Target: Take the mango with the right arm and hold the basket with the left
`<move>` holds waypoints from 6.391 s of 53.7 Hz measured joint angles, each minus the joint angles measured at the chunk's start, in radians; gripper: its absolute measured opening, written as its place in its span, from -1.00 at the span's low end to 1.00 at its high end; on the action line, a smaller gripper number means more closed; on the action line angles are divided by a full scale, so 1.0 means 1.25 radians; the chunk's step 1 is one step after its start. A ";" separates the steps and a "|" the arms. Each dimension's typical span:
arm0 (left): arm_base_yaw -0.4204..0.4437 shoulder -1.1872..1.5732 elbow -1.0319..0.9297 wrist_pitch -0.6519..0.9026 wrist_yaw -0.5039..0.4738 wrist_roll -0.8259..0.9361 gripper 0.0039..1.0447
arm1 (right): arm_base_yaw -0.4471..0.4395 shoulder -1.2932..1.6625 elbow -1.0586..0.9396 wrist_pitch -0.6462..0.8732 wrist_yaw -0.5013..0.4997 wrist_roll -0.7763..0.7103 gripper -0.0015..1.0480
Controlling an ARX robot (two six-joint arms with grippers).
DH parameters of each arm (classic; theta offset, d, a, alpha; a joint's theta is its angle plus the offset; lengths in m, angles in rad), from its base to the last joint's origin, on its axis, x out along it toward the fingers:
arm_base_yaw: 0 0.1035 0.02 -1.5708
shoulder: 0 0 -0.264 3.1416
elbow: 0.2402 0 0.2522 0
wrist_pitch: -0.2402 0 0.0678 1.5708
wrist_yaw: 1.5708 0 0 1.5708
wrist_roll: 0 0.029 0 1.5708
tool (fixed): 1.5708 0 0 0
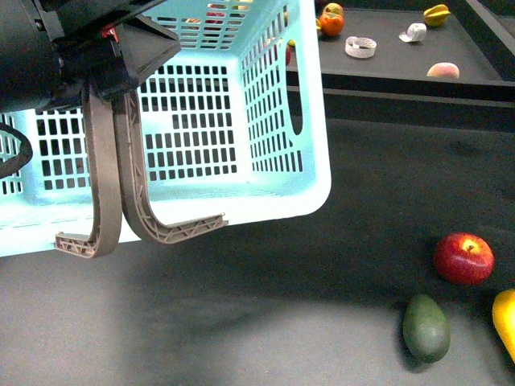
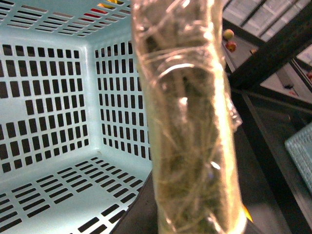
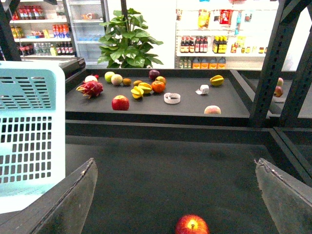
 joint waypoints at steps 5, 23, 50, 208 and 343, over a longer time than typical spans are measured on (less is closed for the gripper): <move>-0.025 -0.002 -0.007 0.020 0.001 0.015 -0.85 | 0.000 0.000 0.000 0.000 0.000 0.000 0.85; -0.056 -0.002 -0.004 0.035 0.026 0.016 -0.85 | 0.000 0.000 0.000 0.000 0.000 0.000 0.85; -0.052 -0.002 0.000 0.038 0.015 0.030 -0.85 | 0.000 0.000 0.000 0.000 0.000 0.000 0.85; -0.052 -0.002 0.000 0.038 0.016 0.030 -0.86 | -0.274 2.093 0.503 0.885 0.022 -0.172 0.85; -0.052 -0.002 0.000 0.038 0.016 0.030 -0.86 | 0.169 1.081 0.410 0.461 -0.157 0.202 0.15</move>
